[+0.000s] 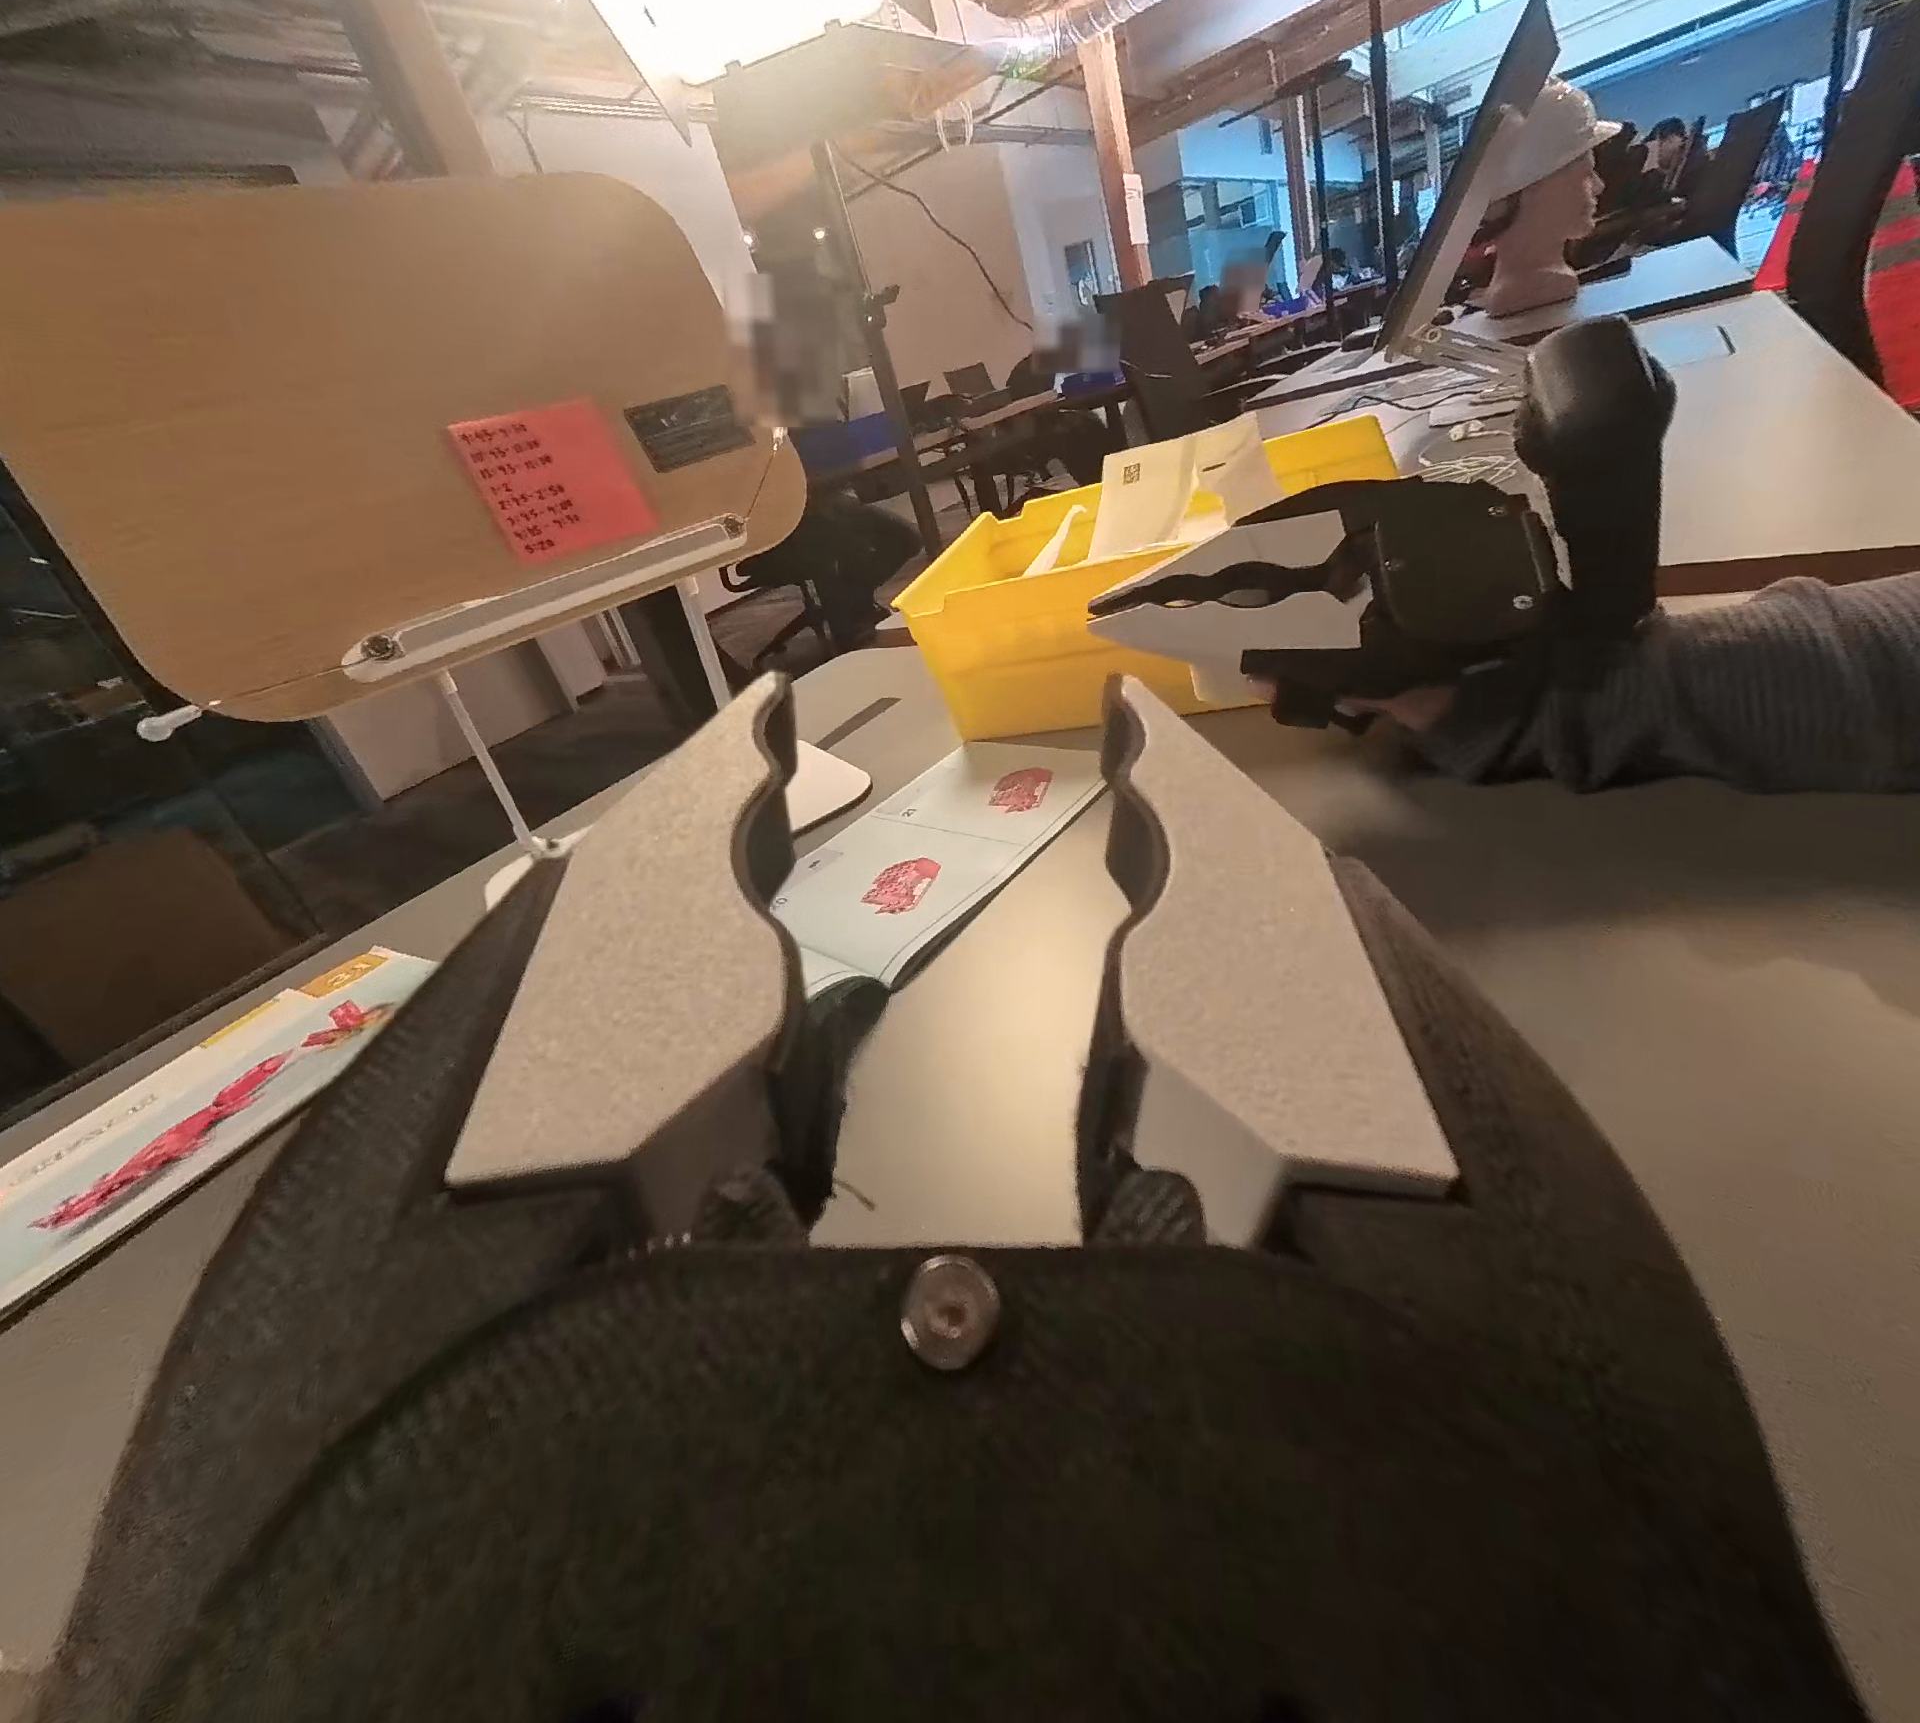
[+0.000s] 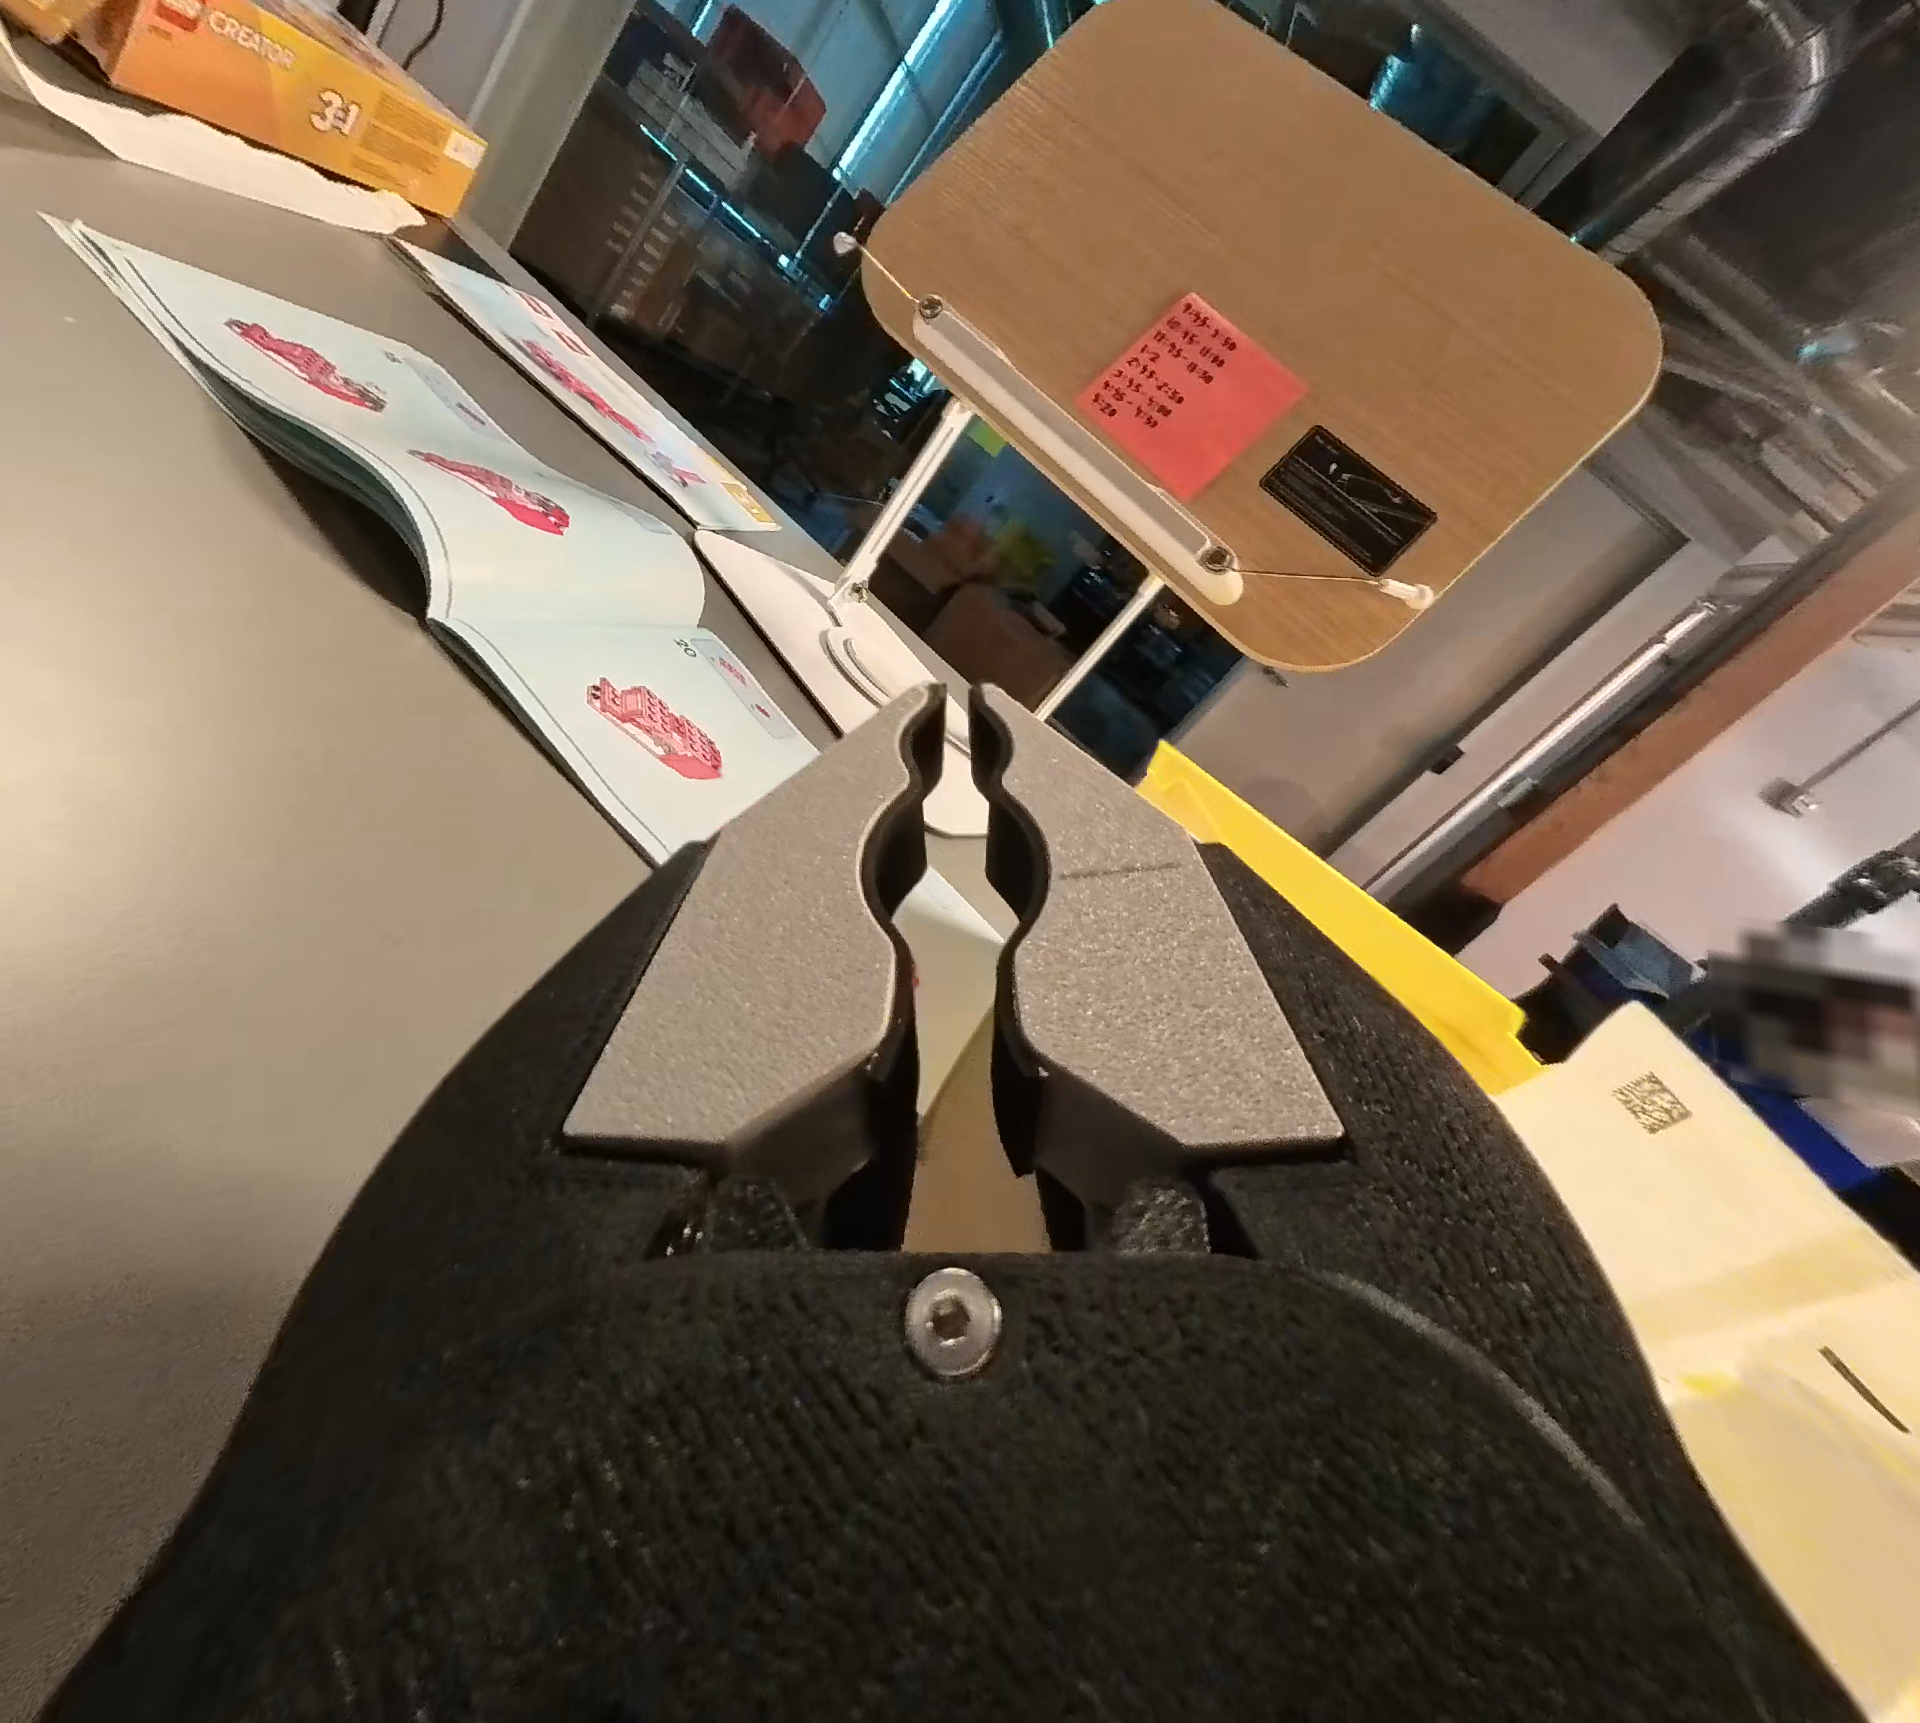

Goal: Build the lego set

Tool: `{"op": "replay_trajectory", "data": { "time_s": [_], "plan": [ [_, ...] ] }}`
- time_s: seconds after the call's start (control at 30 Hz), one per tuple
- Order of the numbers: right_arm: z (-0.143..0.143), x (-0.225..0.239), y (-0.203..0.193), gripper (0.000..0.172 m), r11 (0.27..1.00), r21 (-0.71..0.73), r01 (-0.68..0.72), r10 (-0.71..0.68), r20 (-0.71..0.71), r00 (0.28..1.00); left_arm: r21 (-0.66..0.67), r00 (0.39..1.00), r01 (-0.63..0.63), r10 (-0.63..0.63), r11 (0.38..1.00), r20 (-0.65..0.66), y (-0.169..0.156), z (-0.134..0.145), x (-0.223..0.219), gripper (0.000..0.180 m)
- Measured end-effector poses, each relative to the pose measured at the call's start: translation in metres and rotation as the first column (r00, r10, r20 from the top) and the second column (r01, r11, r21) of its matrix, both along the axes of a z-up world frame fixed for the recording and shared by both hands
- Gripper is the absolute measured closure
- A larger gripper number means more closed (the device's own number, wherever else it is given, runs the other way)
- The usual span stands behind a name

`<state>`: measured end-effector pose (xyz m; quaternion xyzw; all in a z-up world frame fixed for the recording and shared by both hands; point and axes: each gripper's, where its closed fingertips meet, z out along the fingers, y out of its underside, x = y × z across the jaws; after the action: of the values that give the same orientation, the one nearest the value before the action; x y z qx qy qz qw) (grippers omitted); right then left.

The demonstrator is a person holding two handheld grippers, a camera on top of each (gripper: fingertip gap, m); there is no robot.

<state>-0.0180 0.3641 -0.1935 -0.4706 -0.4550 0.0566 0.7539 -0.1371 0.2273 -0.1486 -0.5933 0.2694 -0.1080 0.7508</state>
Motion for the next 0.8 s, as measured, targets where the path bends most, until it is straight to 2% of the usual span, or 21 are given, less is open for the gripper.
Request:
{"op": "replay_trajectory", "data": {
  "time_s": [0.3,0.8],
  "plan": [
    [0.010,0.008,0.000,0.172,0.993,0.090,0.077,-0.077,0.004,0.997,-0.009,0.999,-0.039,0.040,0.999,0.024,0.005,-0.002,-0.009,0.122],
    [0.013,0.006,-0.008,0.172,0.987,0.145,0.070,-0.074,0.022,0.997,-0.006,0.998,-0.064,0.064,0.998,-0.001,0.008,-0.005,-0.011,0.125]
  ]
}}
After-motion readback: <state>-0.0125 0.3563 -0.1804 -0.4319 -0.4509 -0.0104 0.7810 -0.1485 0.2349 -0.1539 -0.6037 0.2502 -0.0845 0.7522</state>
